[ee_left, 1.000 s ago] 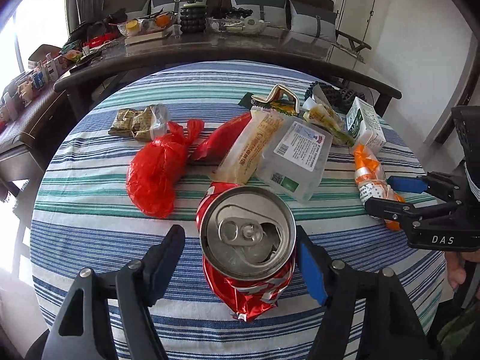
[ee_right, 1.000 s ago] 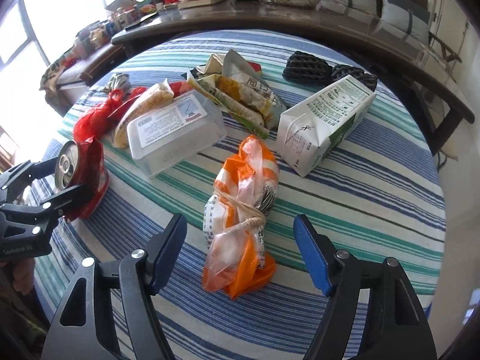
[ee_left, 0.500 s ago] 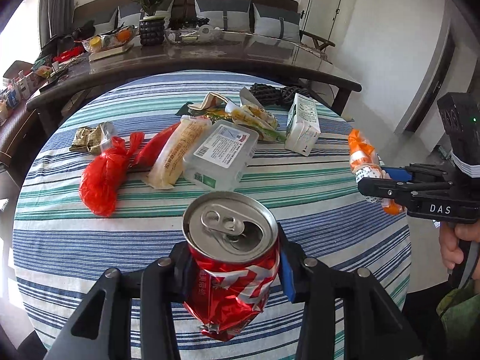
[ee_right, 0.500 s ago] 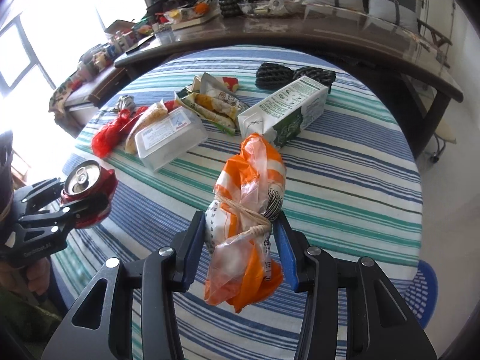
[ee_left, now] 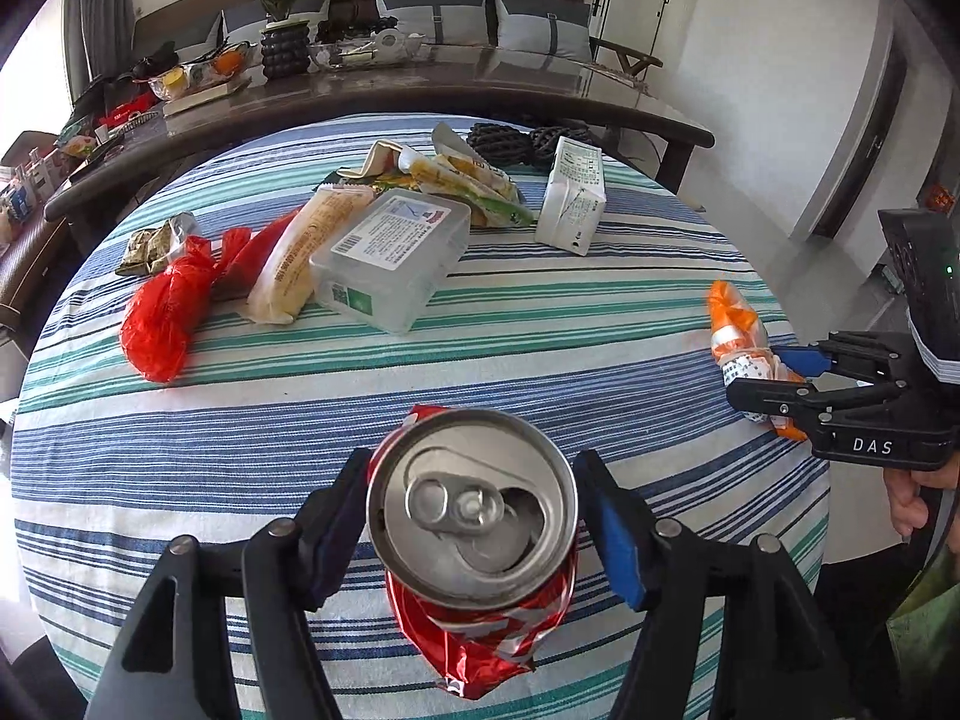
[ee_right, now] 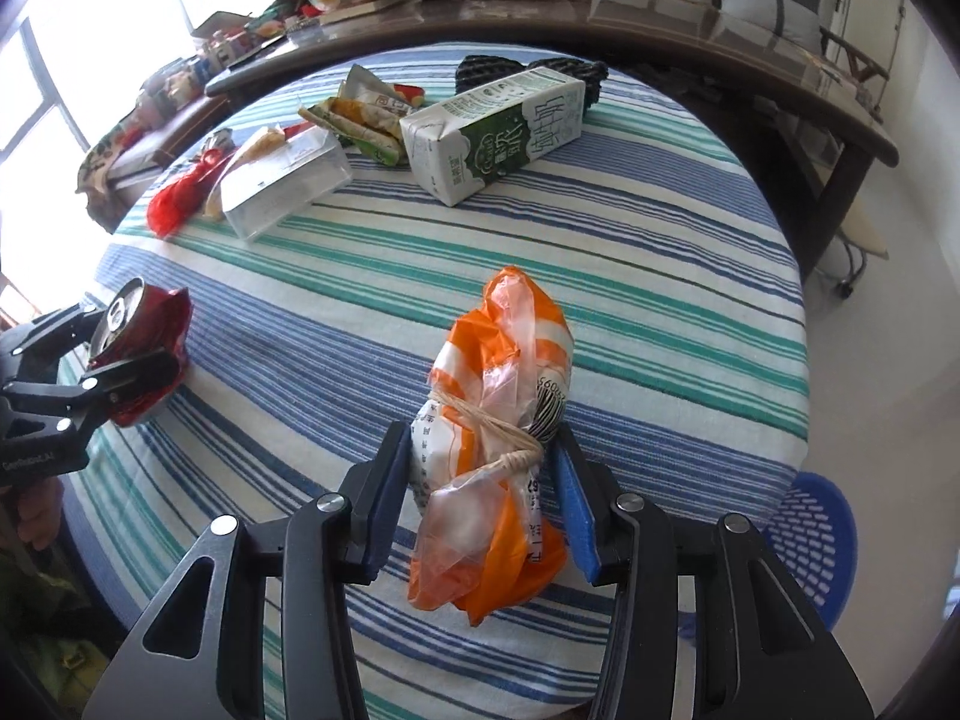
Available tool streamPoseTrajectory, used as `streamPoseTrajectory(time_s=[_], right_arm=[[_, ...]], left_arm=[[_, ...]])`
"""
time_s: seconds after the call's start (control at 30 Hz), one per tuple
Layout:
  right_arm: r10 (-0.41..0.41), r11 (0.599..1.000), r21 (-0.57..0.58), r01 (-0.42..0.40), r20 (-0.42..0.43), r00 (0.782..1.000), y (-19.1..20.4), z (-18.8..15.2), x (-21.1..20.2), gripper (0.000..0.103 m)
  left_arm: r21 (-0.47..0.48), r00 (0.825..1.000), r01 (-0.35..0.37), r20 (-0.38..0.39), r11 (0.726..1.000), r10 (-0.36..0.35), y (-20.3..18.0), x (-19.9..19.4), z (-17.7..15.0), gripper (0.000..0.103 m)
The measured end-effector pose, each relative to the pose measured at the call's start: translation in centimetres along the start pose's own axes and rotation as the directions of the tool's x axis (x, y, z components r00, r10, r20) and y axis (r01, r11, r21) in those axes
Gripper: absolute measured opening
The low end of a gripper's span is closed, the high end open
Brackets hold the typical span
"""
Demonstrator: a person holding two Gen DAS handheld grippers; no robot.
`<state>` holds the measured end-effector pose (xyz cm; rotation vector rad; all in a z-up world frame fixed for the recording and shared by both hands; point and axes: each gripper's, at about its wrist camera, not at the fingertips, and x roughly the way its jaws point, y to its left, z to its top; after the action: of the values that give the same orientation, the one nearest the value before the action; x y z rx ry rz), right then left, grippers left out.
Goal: Collect trash
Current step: 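Carry the can and bag to the blue wastebasket and open both tools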
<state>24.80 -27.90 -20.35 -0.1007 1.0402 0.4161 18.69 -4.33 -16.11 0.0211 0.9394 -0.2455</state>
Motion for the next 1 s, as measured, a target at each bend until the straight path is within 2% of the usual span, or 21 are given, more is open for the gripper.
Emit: streamPoseTrajectory(time_s=[0.07, 0.13, 0.17, 0.2, 0.23, 0.3, 0.33, 0.37, 0.4, 0.57, 0.67, 0.8, 0.9, 1.0], right_arm=[[-0.007, 1.000, -0.020, 0.007, -0.008, 1.000, 0.4, 0.0, 0.3, 0.050], [-0.006, 1.000, -0.021, 0.006, -0.010, 1.000, 0.4, 0.0, 0.4, 0.055], [-0.001, 1.000, -0.015, 0.001, -0.007, 1.000, 0.3, 0.1, 0.3, 0.057], [-0.001, 1.000, -0.009, 0.001, -0.003, 1.000, 0.2, 0.1, 0.2, 0.061], [-0.006, 1.000, -0.003, 0.006, 0.003, 1.000, 0.1, 0.1, 0.1, 0.068], [-0.008, 1.000, 0.012, 0.007, 0.022, 1.000, -0.2, 0.2, -0.2, 0.072], [-0.003, 1.000, 0.022, 0.003, 0.030, 1.000, -0.3, 0.3, -0.3, 0.068], [-0.001, 0.999, 0.034, 0.000, 0.042, 0.999, -0.5, 0.2, -0.4, 0.059], [0.002, 0.999, 0.047, -0.004, 0.052, 0.999, -0.7, 0.3, -0.5, 0.046], [0.027, 0.994, 0.107, -0.038, 0.105, 0.994, -2.3, 0.7, -2.1, 0.046], [0.012, 0.988, 0.152, -0.033, 0.138, 0.990, -4.9, 1.0, -4.0, 0.046], [-0.091, 0.968, 0.246, 0.051, 0.154, 0.984, -11.3, 0.0, -6.8, 0.046], [-0.180, 0.934, 0.334, 0.129, 0.126, 0.976, -17.0, -2.1, -8.1, 0.046], [-0.243, 0.878, 0.442, 0.183, 0.084, 0.966, -22.9, -5.4, -8.2, 0.046]], left_arm=[[0.006, 1.000, -0.007, -0.007, 1.000, 0.008, -0.1, 0.2, 0.2, 0.069], [0.012, 1.000, -0.009, -0.017, 1.000, 0.009, -0.2, 0.3, 0.0, 0.068], [0.014, 1.000, -0.013, -0.024, 1.000, 0.013, -0.2, 0.4, -0.1, 0.067], [0.016, 1.000, -0.013, -0.026, 1.000, 0.013, -0.2, 0.4, -0.2, 0.057], [0.016, 0.999, -0.010, -0.031, 1.000, 0.010, -0.2, 0.2, -0.4, 0.057], [0.011, 1.000, -0.008, -0.027, 1.000, 0.009, 0.0, 0.0, -0.5, 0.057], [0.007, 1.000, -0.008, -0.024, 1.000, 0.009, 0.1, -0.2, -0.6, 0.057], [0.002, 1.000, -0.009, -0.020, 1.000, 0.009, 0.2, -0.3, -0.6, 0.057], [-0.003, 1.000, -0.006, -0.018, 1.000, 0.006, 0.2, -0.4, -0.5, 0.057], [0.008, 0.999, 0.050, -0.013, 0.999, -0.050, -1.7, -1.4, 1.0, 0.056], [0.061, 0.994, 0.112, -0.001, 0.992, -0.112, -5.3, -1.8, 3.3, 0.057], [0.151, 0.977, 0.209, 0.006, 0.966, -0.213, -12.1, -1.3, 6.5, 0.057], [0.216, 0.961, 0.273, -0.016, 0.937, -0.277, -18.1, 0.3, 8.4, 0.057], [0.246, 0.933, 0.360, -0.068, 0.900, -0.354, -24.0, 3.0, 9.7, 0.057]])
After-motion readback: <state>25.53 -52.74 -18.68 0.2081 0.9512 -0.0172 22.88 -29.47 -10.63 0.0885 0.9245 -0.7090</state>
